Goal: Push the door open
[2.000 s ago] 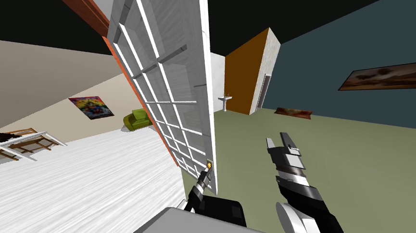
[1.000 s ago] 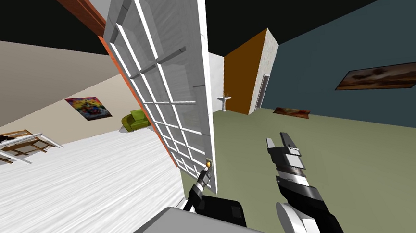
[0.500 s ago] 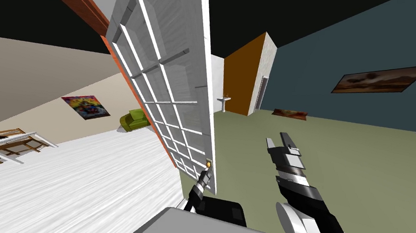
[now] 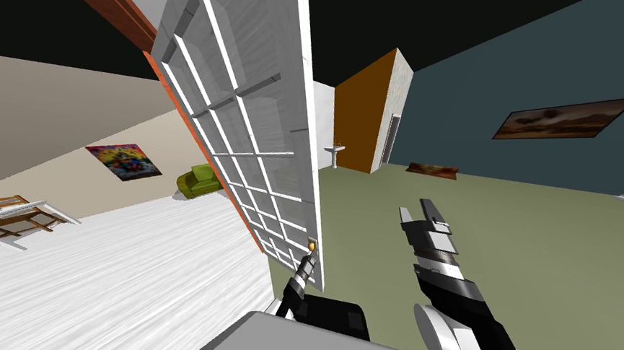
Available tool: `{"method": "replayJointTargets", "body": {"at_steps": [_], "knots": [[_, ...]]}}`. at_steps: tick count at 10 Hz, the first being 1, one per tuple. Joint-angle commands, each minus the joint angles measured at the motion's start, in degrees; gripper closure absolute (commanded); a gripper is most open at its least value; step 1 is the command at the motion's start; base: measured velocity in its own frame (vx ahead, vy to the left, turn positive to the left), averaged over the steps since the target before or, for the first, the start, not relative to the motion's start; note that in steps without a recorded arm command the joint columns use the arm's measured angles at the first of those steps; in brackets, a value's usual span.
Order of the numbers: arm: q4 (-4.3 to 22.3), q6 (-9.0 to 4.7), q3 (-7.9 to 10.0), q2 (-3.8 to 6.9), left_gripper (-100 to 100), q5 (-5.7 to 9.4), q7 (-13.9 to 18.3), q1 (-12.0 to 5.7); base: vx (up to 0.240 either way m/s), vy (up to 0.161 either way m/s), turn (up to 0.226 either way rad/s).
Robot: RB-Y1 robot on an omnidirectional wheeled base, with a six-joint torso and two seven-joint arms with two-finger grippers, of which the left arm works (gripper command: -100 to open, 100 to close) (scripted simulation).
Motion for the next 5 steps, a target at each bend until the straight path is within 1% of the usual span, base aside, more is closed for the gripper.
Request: {"method": "replayJointTargets", "body": {"at_steps": [1,3,4,5], "knots": [[-0.07,-0.57,0.98,0.85,100,0.9,1.84,-0.75,0.004,-0.006,-0.015],[0.34,-0.69,1.02,0.98,100,2.35,5.04,-1.23,0.01,-0.012,-0.033],[0.34,-0.69,1.02,0.98,100,2.35,5.74,-1.23,0.013,-0.014,-0.018],[0.56,-0.75,1.04,1.05,100,3.11,7.59,-1.48,0.015,-0.02,-0.028]]}}
